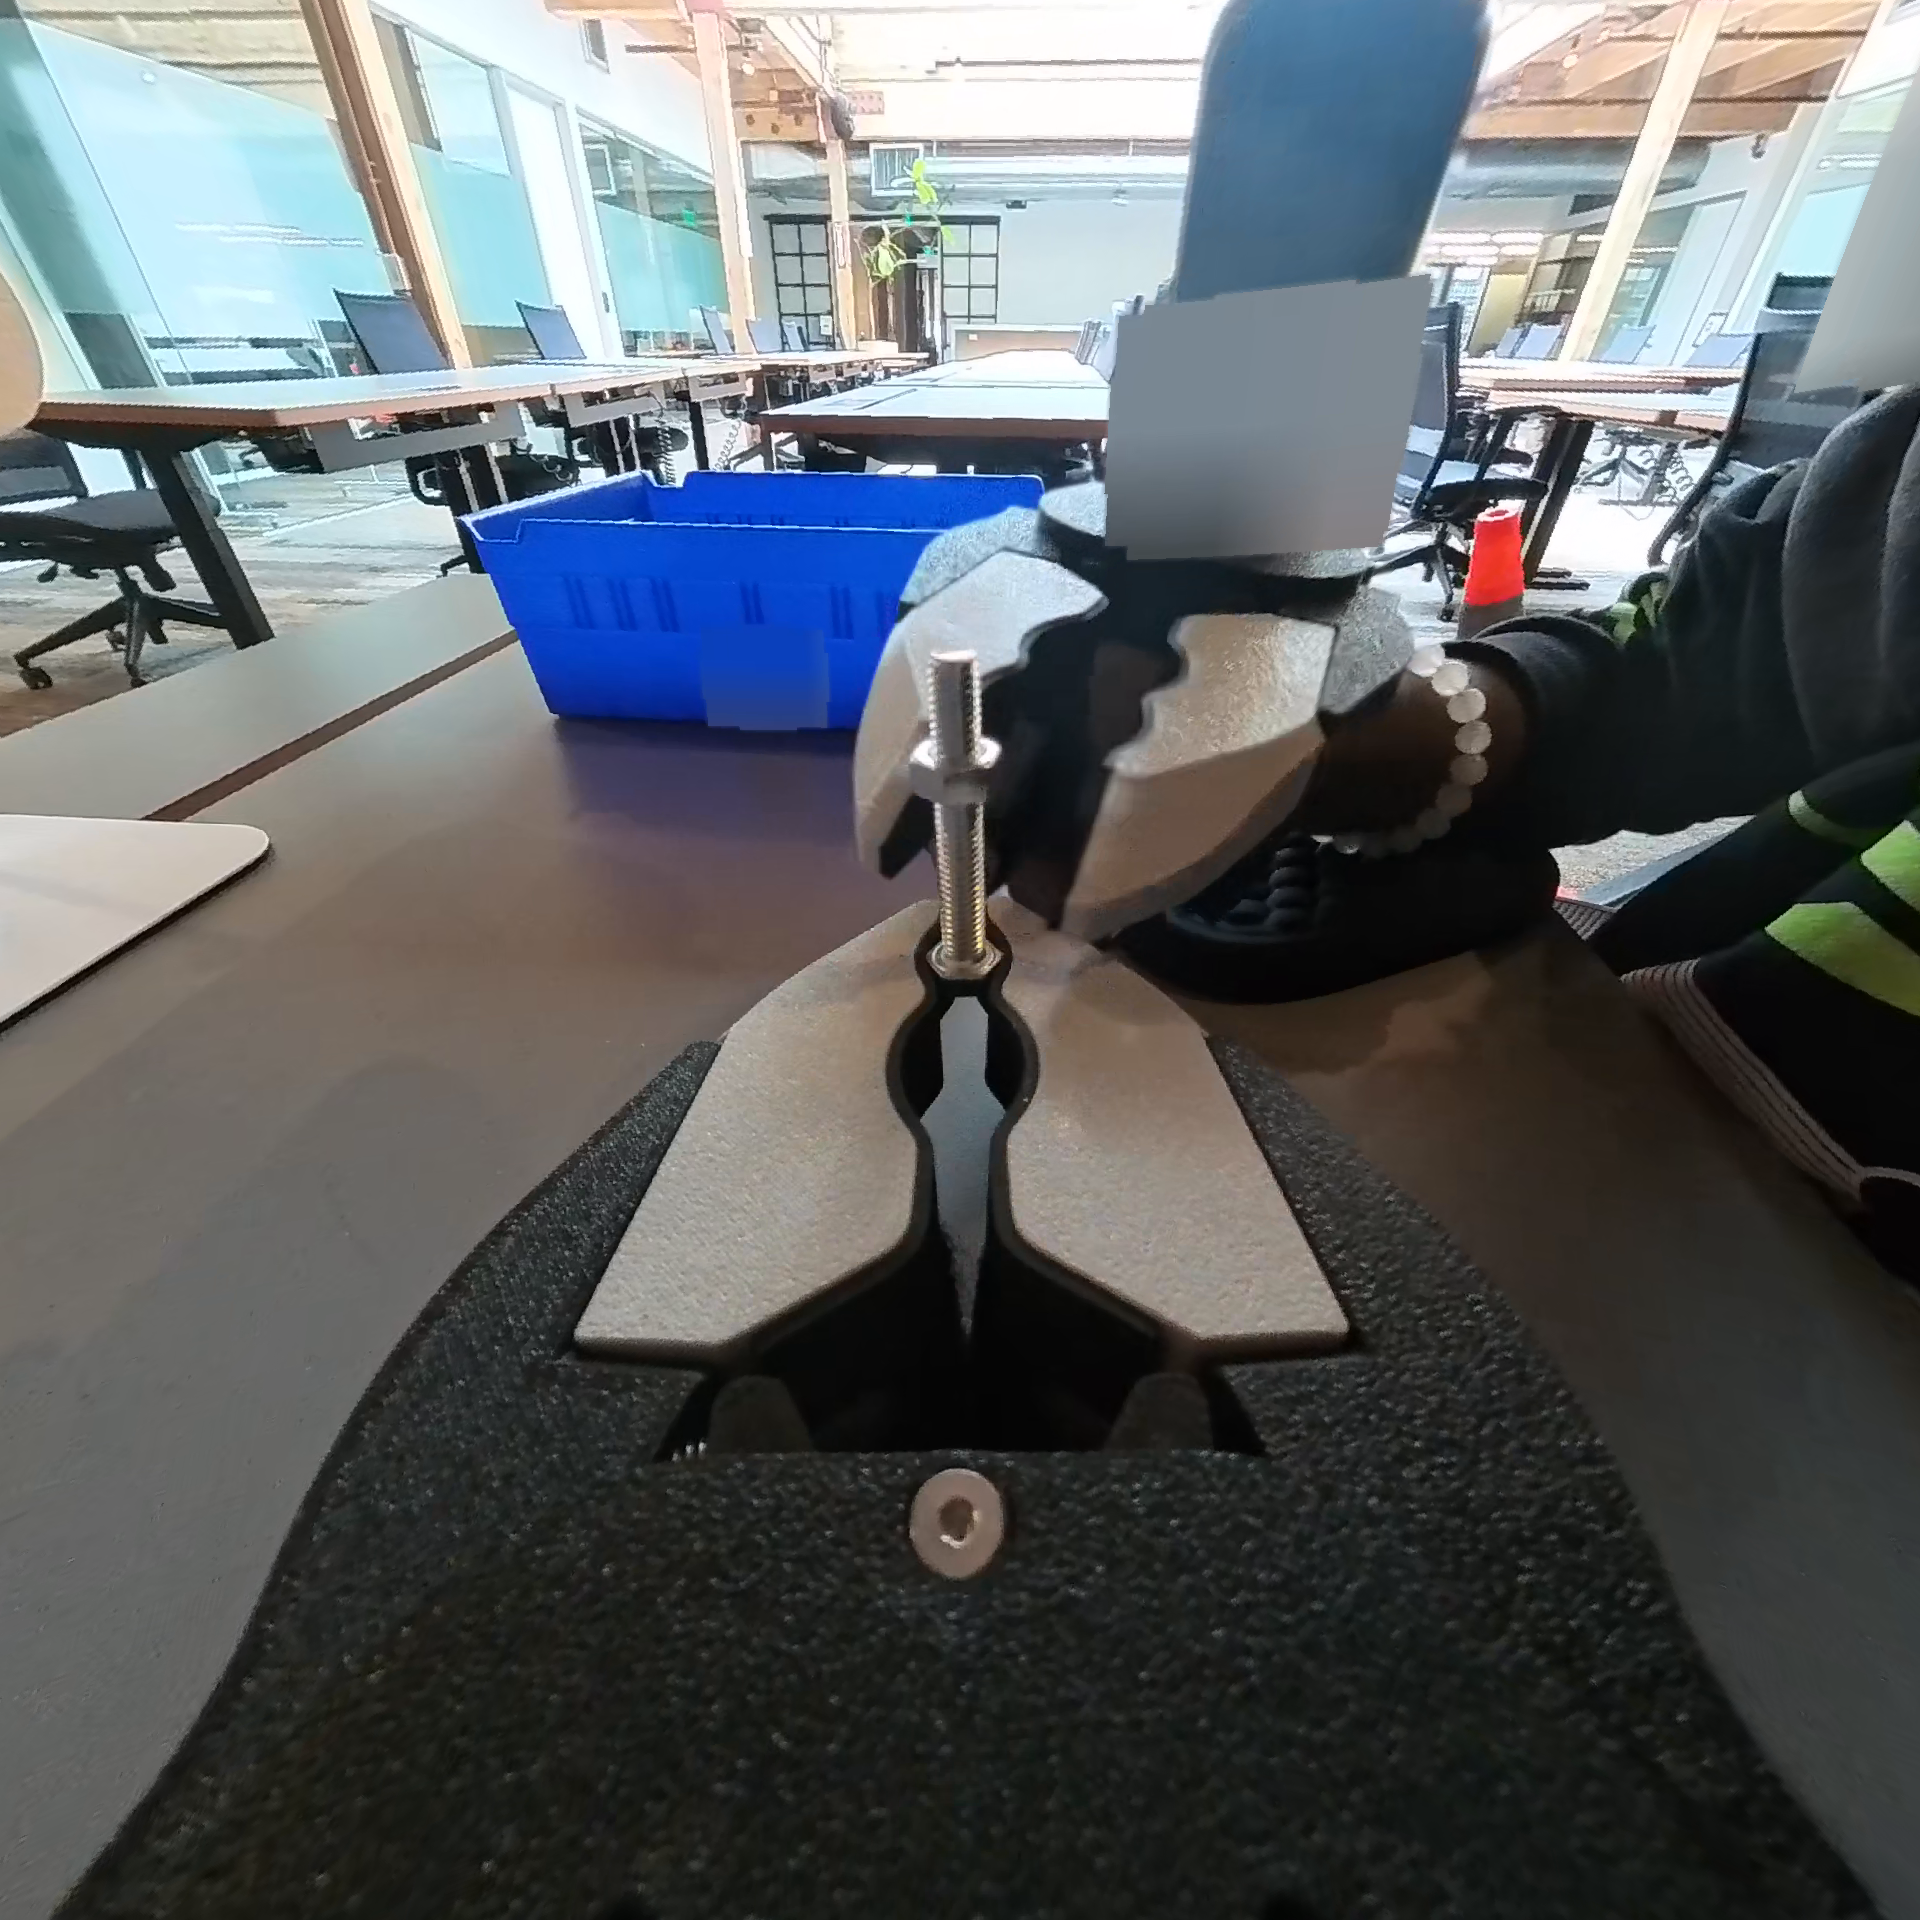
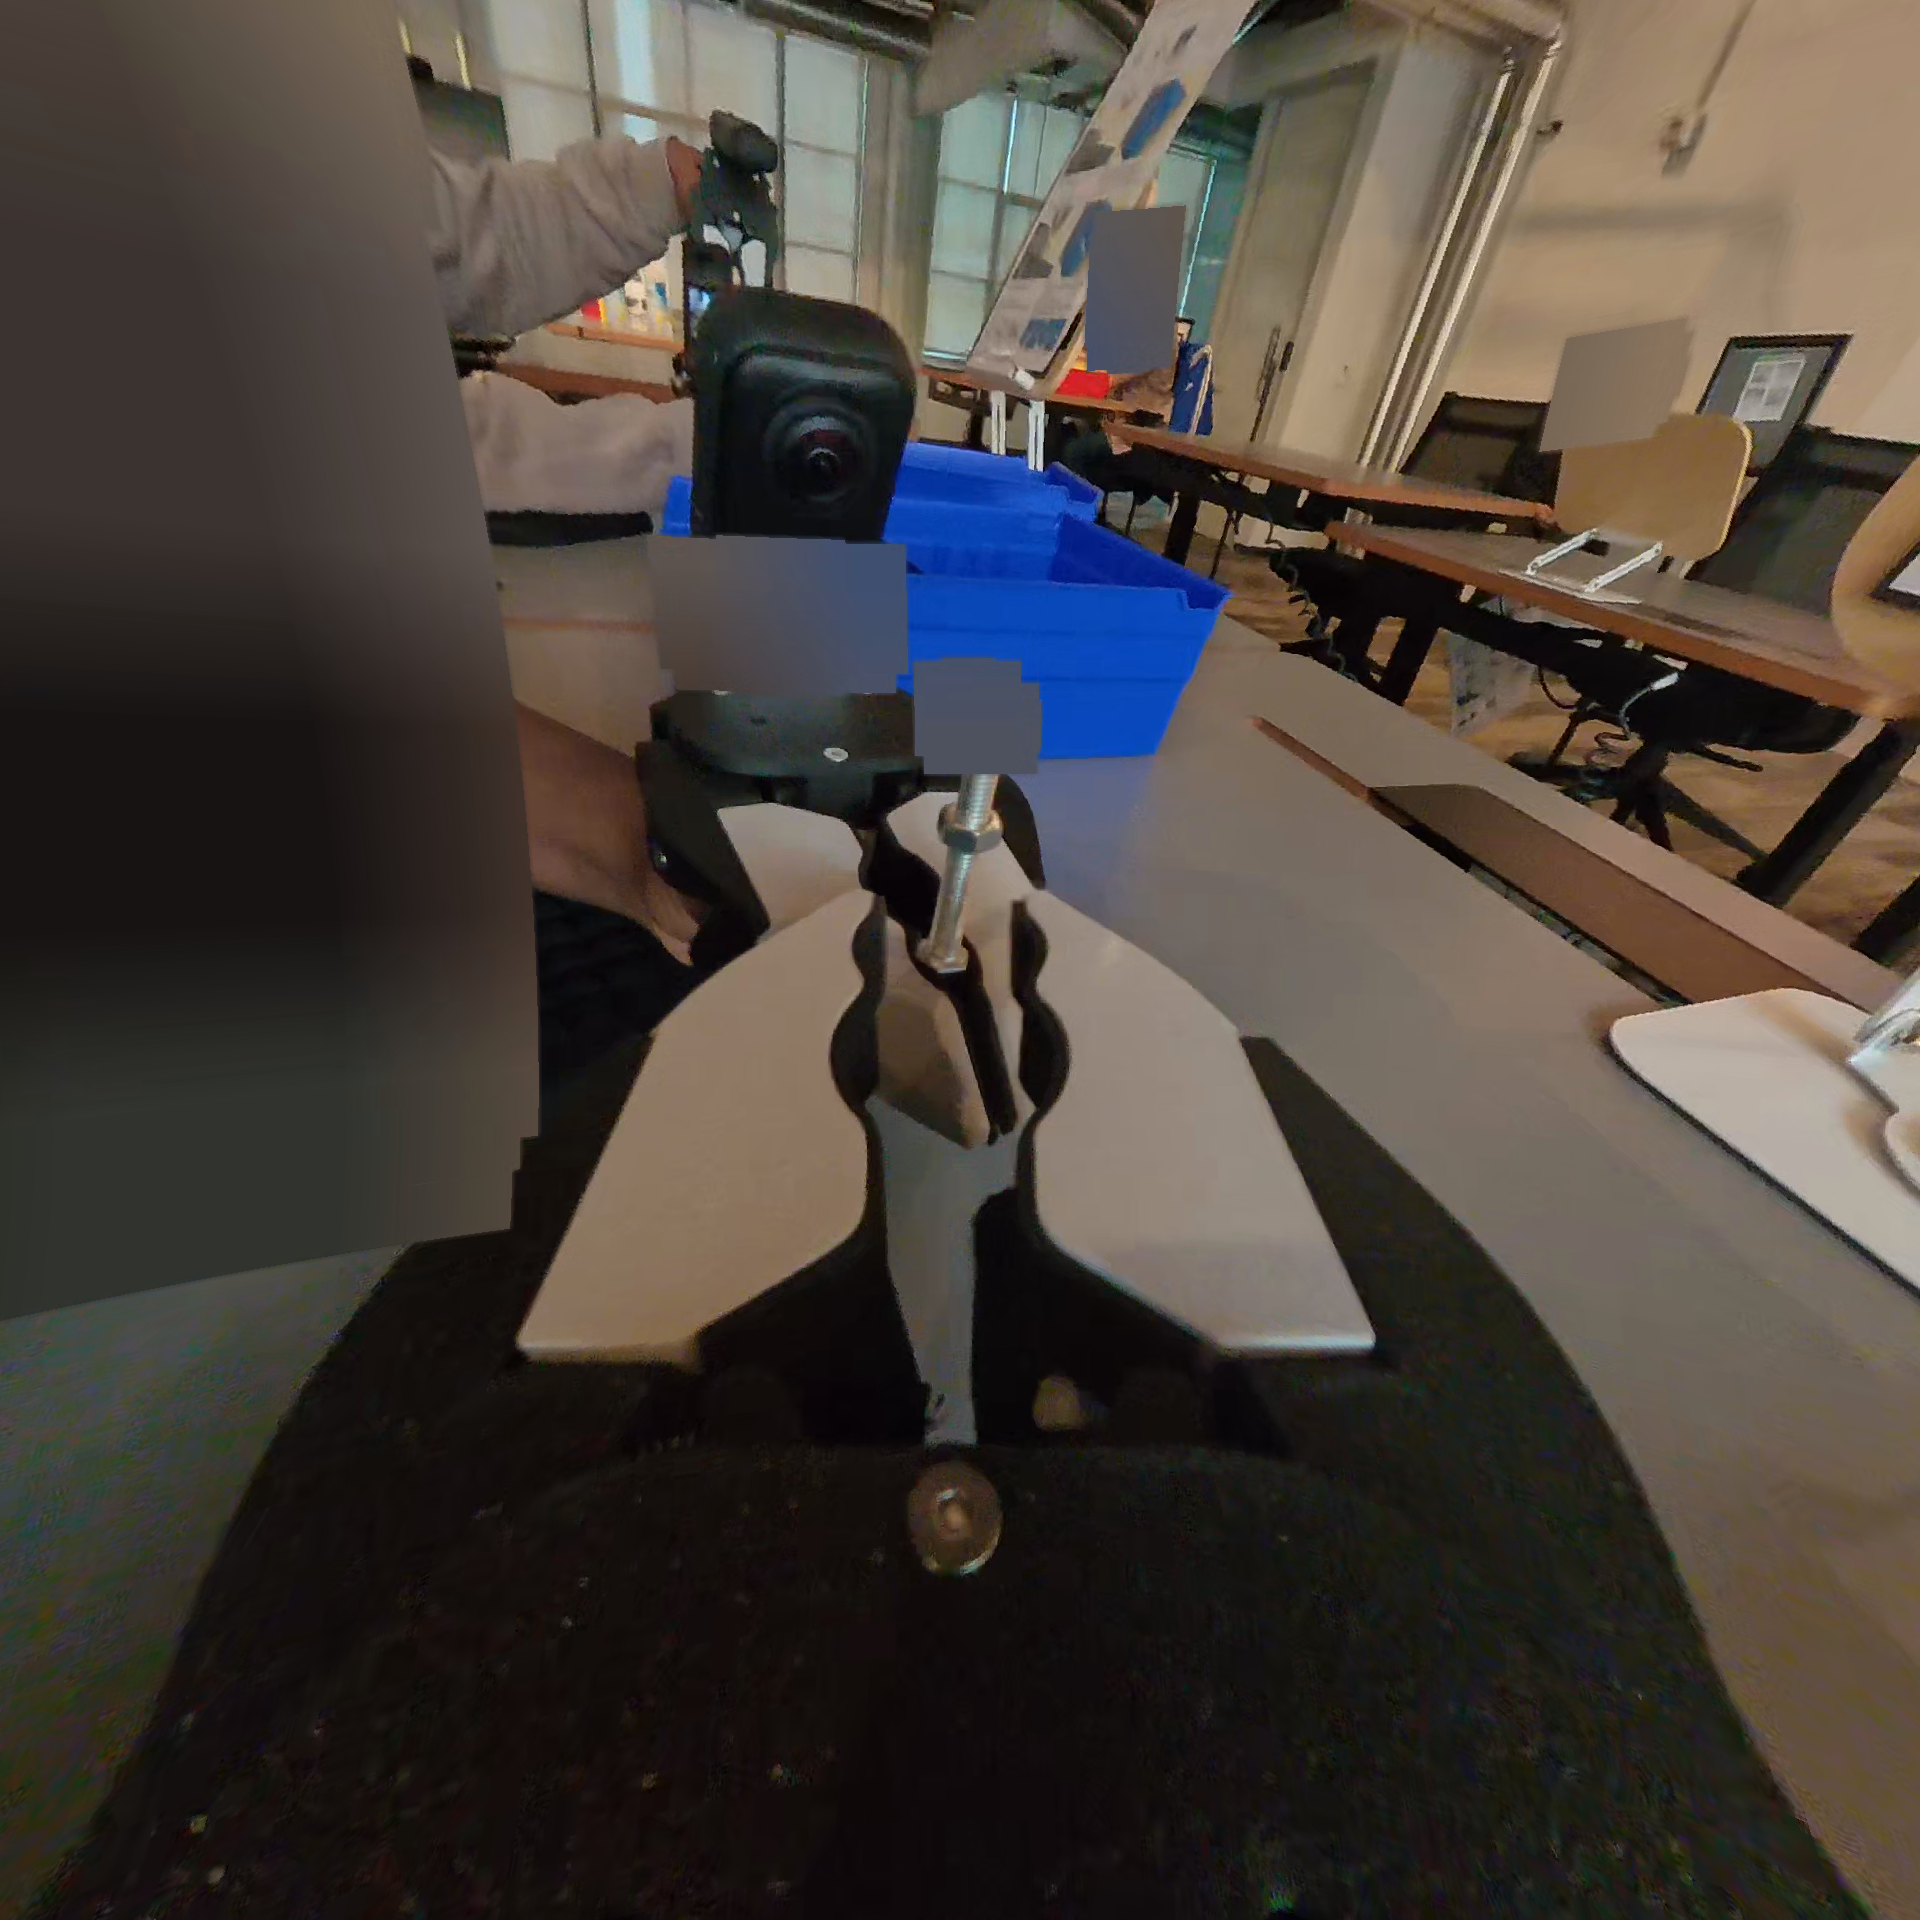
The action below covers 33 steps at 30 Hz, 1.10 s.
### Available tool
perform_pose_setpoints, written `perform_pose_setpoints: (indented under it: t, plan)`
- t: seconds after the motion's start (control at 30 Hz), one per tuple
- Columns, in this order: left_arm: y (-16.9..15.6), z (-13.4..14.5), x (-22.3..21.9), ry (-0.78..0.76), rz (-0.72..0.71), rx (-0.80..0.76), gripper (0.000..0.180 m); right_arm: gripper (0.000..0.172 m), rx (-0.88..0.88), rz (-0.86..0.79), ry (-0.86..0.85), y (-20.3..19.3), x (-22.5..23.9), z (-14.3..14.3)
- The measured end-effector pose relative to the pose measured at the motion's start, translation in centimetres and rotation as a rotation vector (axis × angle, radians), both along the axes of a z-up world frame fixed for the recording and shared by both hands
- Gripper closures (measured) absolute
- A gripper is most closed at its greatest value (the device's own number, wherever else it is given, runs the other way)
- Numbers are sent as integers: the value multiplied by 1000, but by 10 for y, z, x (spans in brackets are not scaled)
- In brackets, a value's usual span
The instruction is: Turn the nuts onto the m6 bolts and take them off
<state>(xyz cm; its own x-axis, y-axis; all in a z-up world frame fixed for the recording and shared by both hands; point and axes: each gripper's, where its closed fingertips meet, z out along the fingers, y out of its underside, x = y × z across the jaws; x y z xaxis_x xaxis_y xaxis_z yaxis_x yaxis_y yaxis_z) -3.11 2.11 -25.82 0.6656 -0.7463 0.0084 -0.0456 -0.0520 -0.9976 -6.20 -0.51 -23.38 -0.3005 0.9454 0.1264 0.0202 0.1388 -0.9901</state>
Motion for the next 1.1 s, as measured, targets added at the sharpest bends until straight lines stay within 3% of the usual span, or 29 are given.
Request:
perform_pose_setpoints:
  t: [0.07,0.4,0.5,0.57,0.63,0.7,0.83,0.93,1.1]
  plan:
    - [0,-1,1,9,-2,2,177,160,-25,-12,9,3,0,2]
    - [0,0,3,8,8,13,175,167,-2,0,-10,1,1,2]
    - [5,6,1,-48,48,22,123,167,-26,-12,11,7,5,10]
    - [9,8,-2,-72,76,25,100,167,-38,-36,33,15,9,18]
    - [10,13,-4,-89,100,65,90,167,-51,-65,64,25,14,28]
    - [7,18,-3,-86,93,127,94,167,-34,-107,94,37,21,40]
    - [6,19,-5,-71,100,158,100,167,44,-308,159,89,54,82]
    - [6,19,-7,-58,112,179,103,167,77,-494,107,147,94,108]
    - [5,19,-5,-46,110,186,109,167,45,-782,-230,259,166,107]
